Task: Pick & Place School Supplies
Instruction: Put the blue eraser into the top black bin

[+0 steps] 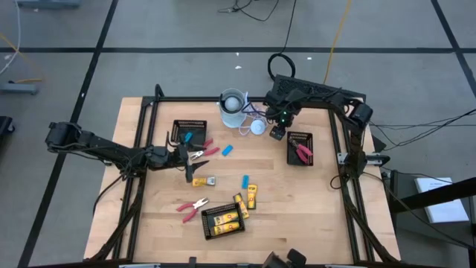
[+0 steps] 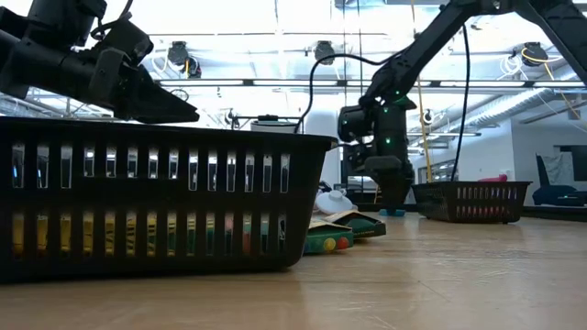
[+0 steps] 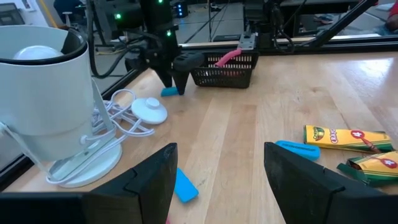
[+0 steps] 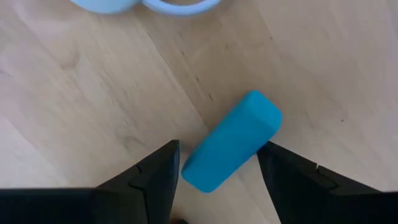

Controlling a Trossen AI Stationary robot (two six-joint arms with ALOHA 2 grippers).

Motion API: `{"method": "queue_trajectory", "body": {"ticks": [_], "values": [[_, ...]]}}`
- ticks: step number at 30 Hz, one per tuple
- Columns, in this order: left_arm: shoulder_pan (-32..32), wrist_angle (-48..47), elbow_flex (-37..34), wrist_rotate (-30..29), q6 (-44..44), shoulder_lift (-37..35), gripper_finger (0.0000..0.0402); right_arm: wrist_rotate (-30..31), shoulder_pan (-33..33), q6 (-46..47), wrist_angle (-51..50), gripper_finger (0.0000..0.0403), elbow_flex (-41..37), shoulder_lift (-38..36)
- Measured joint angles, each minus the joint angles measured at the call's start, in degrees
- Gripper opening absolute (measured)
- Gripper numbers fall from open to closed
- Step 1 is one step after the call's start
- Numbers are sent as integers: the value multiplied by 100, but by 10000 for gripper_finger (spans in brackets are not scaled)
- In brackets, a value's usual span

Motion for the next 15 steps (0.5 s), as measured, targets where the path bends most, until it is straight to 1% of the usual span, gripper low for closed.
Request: {"method": "queue_trajectory", "body": {"ticks": [3,6,9,13,14,15], "values": [[0,-2,0,0,-2,-1,243,55,68,-34,34,208,1,52],[0,-1,0,0,-24,-1,243,115,169,-48,117,185,-9,80],[0,-4,0,-2,-28,-2,243,182,267,-181,143,138,-10,87],[0,-6,0,-2,-72,-2,243,200,397,-268,150,57,-12,91],[0,-6,0,-2,-74,-2,243,229,435,-307,154,47,-14,91],[0,-8,0,-1,-74,-1,243,256,478,-341,159,46,-17,91]]}}
